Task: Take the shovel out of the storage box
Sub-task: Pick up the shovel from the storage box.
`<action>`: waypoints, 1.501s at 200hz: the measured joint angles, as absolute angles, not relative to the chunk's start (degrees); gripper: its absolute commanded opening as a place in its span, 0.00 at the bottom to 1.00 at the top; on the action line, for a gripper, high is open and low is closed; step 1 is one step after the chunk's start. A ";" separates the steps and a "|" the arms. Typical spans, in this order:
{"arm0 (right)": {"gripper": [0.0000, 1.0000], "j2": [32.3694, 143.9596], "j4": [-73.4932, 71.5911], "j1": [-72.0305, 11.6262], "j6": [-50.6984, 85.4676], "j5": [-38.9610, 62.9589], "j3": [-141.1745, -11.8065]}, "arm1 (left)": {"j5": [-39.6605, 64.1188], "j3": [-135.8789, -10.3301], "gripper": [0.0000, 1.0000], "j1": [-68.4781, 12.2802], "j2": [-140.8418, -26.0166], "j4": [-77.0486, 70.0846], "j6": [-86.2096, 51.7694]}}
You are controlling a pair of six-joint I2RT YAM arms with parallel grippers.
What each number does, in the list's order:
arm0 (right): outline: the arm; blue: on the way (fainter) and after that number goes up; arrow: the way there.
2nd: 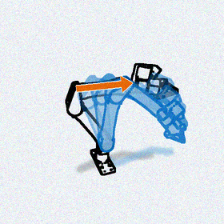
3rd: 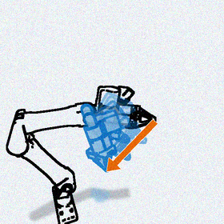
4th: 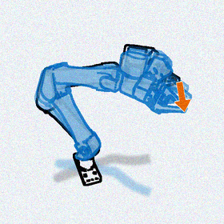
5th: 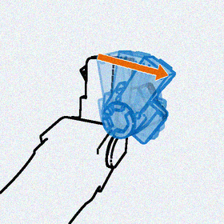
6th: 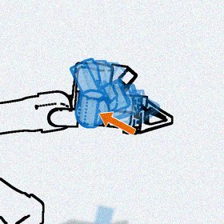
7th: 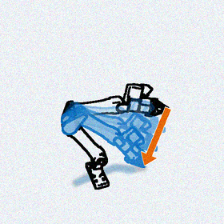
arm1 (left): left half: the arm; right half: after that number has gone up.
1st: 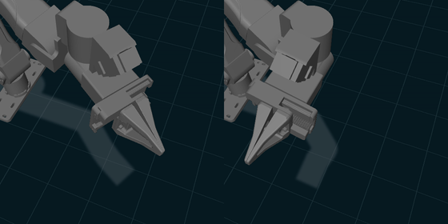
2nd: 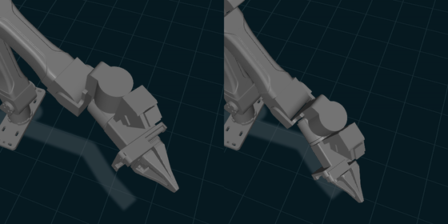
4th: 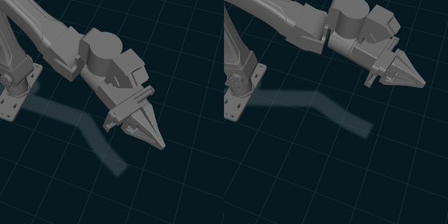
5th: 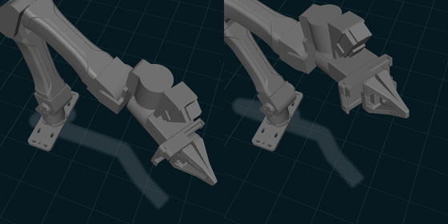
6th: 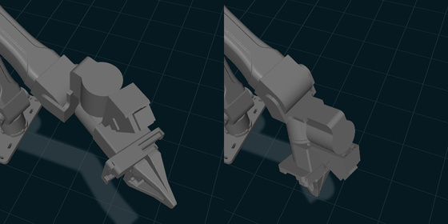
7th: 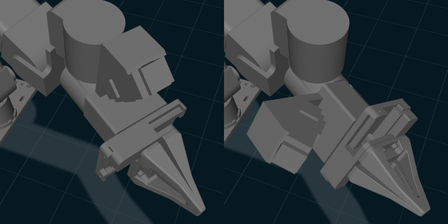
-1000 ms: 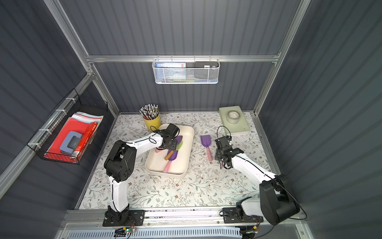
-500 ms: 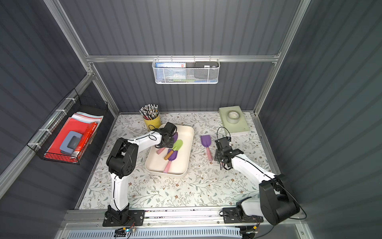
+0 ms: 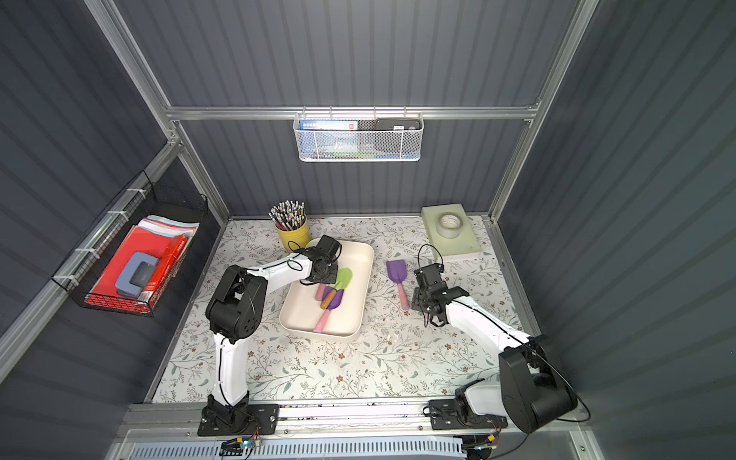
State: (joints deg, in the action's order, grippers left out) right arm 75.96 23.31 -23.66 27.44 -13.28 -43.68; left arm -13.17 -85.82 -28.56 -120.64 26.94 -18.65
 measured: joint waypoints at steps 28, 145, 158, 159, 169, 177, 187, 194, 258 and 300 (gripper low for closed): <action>0.68 73.38 22.65 -23.66 27.38 -12.08 -43.68 | -13.06 -86.35 0.04 -28.56 -120.64 27.14 -19.49; 0.64 61.39 -1.28 -24.62 27.99 20.08 -38.87 | -8.43 -102.10 0.02 -28.56 -116.62 25.82 -25.50; 0.64 63.18 -3.97 -25.36 28.03 22.59 -38.98 | -5.67 -102.10 0.02 -28.60 -115.98 24.08 -26.81; 0.63 63.33 -4.08 -25.45 27.97 22.72 -39.00 | -5.39 -102.10 0.02 -28.64 -115.92 23.99 -26.96; 0.64 65.36 -5.17 -26.68 27.83 23.35 -39.42 | -3.95 -102.10 0.03 -28.88 -115.66 22.76 -27.86; 0.63 67.20 -5.32 -27.83 27.59 23.31 -40.16 | -2.94 -102.10 0.03 -29.28 -115.52 21.93 -28.51; 0.63 70.24 -5.32 -29.71 26.89 22.92 -41.89 | -1.91 -102.26 0.03 -29.91 -115.52 21.41 -29.32; 0.62 72.31 -5.43 -30.96 26.46 22.50 -43.20 | -1.19 -102.35 0.03 -30.39 -115.52 21.21 -29.76; 0.62 78.91 -8.10 -35.14 24.25 16.97 -48.27 | 3.27 -102.39 0.03 -32.62 -115.52 20.21 -32.21; 0.63 81.12 -10.55 -35.11 23.75 13.47 -50.15 | 6.61 -102.00 0.04 -32.99 -115.28 18.57 -33.36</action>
State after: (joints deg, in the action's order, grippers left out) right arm 81.12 -10.55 -35.11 23.75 13.47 -50.15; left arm 6.61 -102.00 -32.99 -115.28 18.57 -33.36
